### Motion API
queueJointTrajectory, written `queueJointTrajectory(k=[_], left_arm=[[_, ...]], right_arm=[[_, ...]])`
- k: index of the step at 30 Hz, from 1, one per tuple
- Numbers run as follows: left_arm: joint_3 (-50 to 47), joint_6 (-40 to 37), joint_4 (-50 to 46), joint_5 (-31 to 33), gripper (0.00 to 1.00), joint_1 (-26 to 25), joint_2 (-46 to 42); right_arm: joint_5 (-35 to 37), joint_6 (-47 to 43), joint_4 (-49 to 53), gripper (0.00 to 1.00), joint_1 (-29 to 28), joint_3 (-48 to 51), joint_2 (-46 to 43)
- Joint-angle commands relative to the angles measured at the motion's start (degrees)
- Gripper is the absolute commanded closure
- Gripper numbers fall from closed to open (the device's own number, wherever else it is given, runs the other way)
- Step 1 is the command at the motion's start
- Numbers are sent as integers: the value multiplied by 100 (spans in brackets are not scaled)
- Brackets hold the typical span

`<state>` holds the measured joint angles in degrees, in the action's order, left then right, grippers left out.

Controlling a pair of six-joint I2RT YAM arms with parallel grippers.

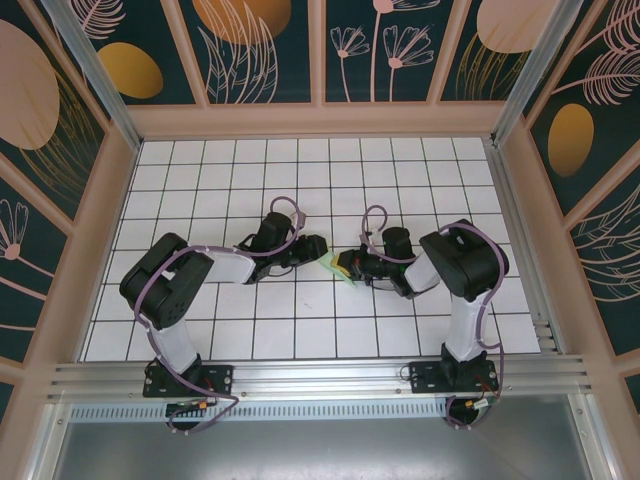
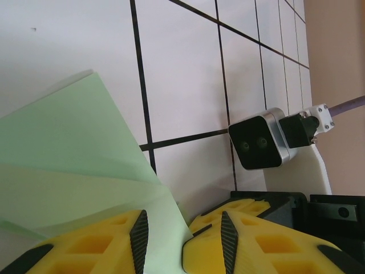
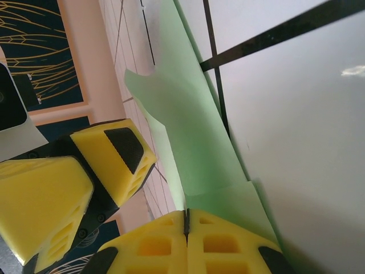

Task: Fold a paper plane with a square sheet of paper (pick it up from the middle)
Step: Fold the wing for the fifth time at the center of the table.

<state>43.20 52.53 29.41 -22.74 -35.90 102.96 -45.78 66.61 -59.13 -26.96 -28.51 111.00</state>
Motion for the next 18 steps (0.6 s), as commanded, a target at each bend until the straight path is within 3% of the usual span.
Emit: queueJointTrajectory(k=[1,18], left_arm=[[66,-100,106,-72,59,22,96],[48,-129,-58,137,61,18,175]], right_arm=[[15,52,319,100,31,-13,257],[629,-788,2035,100,-46,-331,12]])
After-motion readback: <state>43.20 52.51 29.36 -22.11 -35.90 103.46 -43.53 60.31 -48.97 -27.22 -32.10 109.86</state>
